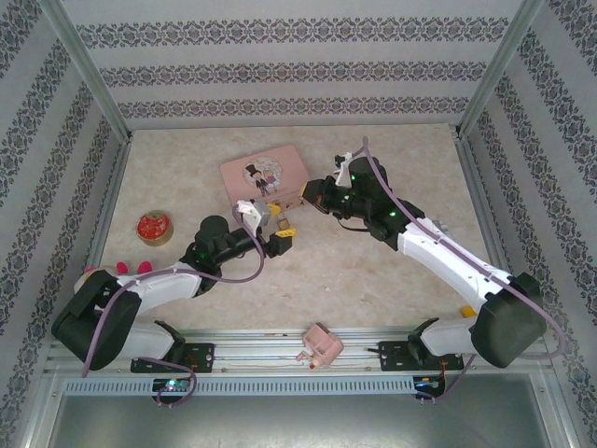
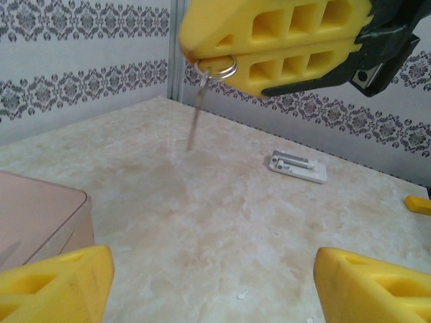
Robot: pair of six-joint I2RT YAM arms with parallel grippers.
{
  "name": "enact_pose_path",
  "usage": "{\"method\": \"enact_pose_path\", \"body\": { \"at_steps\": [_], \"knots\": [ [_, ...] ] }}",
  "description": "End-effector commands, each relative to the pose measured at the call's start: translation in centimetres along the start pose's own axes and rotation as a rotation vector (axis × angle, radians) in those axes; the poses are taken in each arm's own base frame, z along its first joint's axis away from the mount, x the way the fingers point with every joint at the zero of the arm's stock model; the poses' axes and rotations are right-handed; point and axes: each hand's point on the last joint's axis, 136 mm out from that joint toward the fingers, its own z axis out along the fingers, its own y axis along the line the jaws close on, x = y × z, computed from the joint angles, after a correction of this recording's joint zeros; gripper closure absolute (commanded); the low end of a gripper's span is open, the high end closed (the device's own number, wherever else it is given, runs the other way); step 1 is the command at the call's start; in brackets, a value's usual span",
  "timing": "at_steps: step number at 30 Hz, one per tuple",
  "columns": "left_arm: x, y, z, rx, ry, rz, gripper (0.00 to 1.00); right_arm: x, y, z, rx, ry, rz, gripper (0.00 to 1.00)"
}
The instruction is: Unlock the padlock with the key
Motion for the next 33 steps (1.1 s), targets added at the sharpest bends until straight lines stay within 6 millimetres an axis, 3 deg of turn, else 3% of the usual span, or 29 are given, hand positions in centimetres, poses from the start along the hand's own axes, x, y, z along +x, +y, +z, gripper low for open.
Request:
{"method": "enact_pose_path", "body": {
  "at_steps": [1, 17, 33],
  "knots": [
    [-3.1, -0.7, 0.7, 0.029, -0.104, 0.096, 0.24, 0.0, 2.9, 0.1, -0.089, 0.016, -0.014, 1.0],
    [-4.1, 1.0, 2.2, -0.034, -0.181, 0.103, 0.28, 1.2, 3.8, 1.2, -0.117, 0.071, -0.028, 1.0],
    [-5.1, 0.8, 1.5, -0.042, -0.186, 0.124, 0.59, 1.4, 3.2, 1.7, -0.106, 0.086, -0.021, 1.0]
  ]
}}
